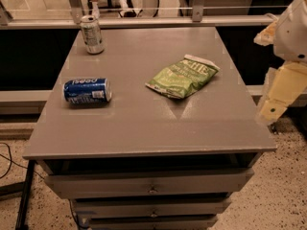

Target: Place pepsi can upright

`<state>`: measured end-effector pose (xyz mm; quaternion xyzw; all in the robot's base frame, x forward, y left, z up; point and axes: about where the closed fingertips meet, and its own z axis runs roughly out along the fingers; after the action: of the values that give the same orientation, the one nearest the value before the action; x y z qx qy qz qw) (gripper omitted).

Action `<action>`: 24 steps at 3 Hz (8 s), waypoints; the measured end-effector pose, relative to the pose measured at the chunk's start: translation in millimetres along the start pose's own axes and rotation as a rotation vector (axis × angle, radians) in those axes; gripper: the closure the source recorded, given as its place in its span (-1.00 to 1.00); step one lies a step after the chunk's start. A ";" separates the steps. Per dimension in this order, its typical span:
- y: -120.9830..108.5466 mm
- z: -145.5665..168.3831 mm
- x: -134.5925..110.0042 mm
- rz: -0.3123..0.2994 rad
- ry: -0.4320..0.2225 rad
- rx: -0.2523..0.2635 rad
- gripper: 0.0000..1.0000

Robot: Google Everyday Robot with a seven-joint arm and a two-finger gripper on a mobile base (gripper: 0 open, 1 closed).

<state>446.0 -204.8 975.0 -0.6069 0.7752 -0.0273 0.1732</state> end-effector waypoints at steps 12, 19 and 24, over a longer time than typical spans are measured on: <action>0.5 230.1 -385.4 -0.193 -0.120 -0.210 -1.00; 8.0 176.3 -397.1 0.013 -0.815 -0.306 1.00; -59.5 119.3 -373.2 0.188 -1.286 -0.015 1.00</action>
Offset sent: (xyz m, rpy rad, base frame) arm 0.1132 0.2052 -0.0368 0.2984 0.0061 0.1597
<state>613.3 154.4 966.0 -0.4329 0.5670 0.3621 0.6000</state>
